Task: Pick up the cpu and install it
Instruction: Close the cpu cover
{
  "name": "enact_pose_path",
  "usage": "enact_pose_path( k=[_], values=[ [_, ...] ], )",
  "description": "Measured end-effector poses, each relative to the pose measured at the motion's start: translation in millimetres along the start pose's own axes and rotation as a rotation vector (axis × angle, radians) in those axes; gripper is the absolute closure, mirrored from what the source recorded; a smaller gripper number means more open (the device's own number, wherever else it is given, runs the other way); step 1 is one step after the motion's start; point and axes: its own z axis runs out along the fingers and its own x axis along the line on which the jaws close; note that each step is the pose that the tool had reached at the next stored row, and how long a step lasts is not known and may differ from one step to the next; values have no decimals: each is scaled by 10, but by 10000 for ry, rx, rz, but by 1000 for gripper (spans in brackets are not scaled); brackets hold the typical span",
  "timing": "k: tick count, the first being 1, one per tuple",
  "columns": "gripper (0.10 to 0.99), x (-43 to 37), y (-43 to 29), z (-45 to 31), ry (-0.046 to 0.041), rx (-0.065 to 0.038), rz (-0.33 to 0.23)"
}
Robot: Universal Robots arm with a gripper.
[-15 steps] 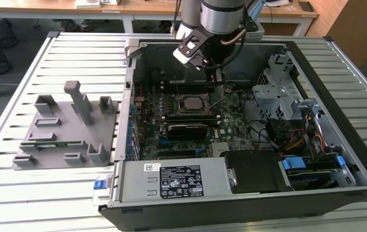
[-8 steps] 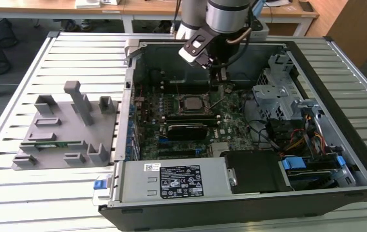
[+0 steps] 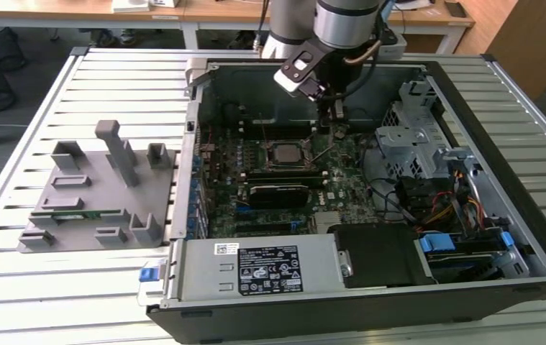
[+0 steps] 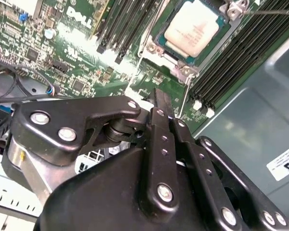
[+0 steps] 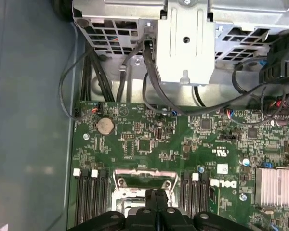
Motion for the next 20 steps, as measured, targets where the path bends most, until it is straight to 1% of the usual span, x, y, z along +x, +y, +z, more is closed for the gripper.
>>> enact_pose_path(
  k=[11, 16, 20],
  values=[
    [980, 30, 115, 15, 1, 1, -28],
    [980, 68, 171, 28, 1, 3, -30],
    [980, 95, 223, 49, 2, 29, -29]
  ],
)
